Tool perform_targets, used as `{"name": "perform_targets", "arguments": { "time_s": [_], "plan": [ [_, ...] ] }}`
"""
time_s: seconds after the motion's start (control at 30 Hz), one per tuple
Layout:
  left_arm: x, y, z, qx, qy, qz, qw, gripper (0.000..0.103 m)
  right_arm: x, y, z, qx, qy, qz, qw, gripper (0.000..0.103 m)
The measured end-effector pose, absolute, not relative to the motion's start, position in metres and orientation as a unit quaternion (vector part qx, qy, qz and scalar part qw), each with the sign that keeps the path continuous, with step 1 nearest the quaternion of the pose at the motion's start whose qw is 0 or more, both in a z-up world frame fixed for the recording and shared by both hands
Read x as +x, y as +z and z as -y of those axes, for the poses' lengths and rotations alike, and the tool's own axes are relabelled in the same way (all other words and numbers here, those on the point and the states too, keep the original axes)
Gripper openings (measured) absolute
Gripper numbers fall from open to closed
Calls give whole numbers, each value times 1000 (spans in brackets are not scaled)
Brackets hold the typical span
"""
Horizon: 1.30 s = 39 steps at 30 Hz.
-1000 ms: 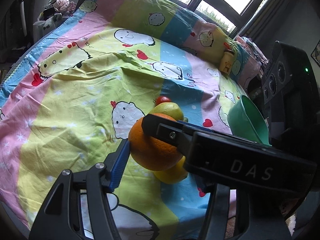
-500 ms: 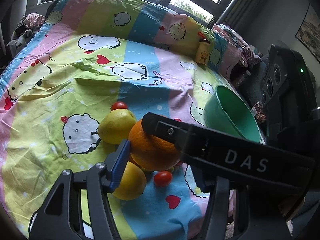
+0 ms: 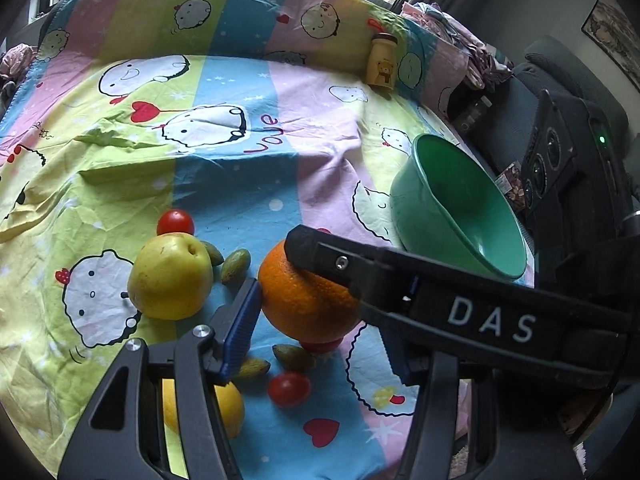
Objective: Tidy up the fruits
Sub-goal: 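Close the right gripper around the orange and lift it, then carry the orange in the right gripper over the green bowl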
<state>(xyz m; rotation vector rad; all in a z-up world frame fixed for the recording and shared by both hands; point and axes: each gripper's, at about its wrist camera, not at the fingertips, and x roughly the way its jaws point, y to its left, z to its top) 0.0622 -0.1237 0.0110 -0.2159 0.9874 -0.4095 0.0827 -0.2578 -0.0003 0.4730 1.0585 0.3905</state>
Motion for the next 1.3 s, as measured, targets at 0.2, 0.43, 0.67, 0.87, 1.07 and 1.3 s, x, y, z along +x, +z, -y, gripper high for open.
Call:
{"name": "perform_targets", "arguments": {
  "time_s": [0.2,0.43,0.67,0.87,1.07,1.3],
  "plan": [
    [65,-2,120,-110,-192,-480,849,56,89,-9,251,209,171,-515,813,56],
    [65,-7,115,-117,-193,-478,848,56,91,-13,248,207,167,-519,812,56],
    [67,-18,113,-129,-188,-498,837,58,91,-23,245,208,161,-538,801,56],
    [63,-18,114,-119,-191,-488,843,59,89,-23,244,205,160,-537,802,56],
    [60,-19,113,-118,-195,-480,847,61,86,-24,245,209,165,-539,799,59],
    [56,-20,110,-142,-197,-470,849,63,82,-24,247,215,170,-540,796,62]
  ]
}}
